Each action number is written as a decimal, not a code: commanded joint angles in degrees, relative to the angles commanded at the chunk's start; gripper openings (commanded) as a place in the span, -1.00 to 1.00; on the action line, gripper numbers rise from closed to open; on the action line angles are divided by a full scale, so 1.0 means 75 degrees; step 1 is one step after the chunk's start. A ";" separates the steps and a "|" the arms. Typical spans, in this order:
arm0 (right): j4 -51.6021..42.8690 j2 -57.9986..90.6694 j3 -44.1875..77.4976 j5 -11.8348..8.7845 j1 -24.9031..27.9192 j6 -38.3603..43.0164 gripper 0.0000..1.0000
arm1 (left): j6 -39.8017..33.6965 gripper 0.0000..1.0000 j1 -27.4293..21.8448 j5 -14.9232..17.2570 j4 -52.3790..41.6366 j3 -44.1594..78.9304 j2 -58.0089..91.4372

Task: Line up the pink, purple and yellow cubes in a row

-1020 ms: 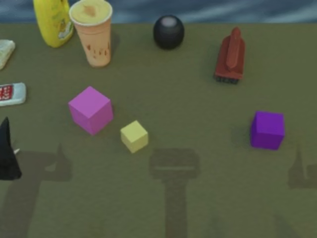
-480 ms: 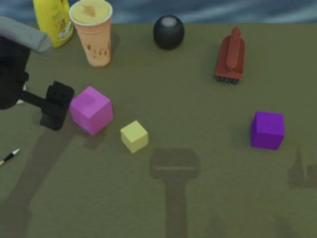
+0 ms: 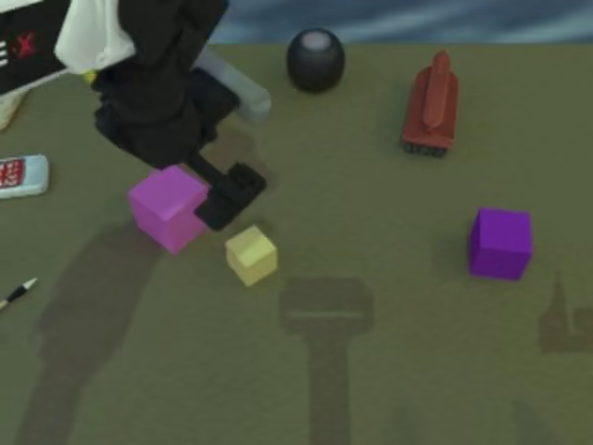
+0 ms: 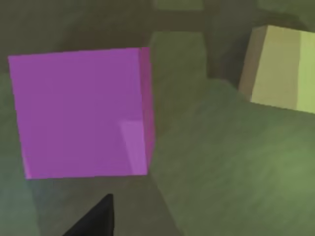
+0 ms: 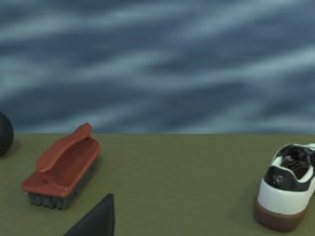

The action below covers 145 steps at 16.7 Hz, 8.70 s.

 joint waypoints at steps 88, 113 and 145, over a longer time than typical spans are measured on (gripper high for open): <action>0.0000 0.0000 0.0000 0.0000 0.0000 0.0000 1.00 | 0.2440 -1.00 -0.3564 0.0157 -0.1017 0.4143 0.4431; 0.0000 0.0000 0.0000 0.0000 0.0000 0.0000 1.00 | 0.2444 1.00 -0.3570 0.0158 -0.0917 0.4044 0.4453; -0.4543 0.8382 0.6546 0.0025 0.1086 0.1774 1.00 | -0.0144 1.00 0.0473 -0.0107 0.2181 -0.3049 -0.5345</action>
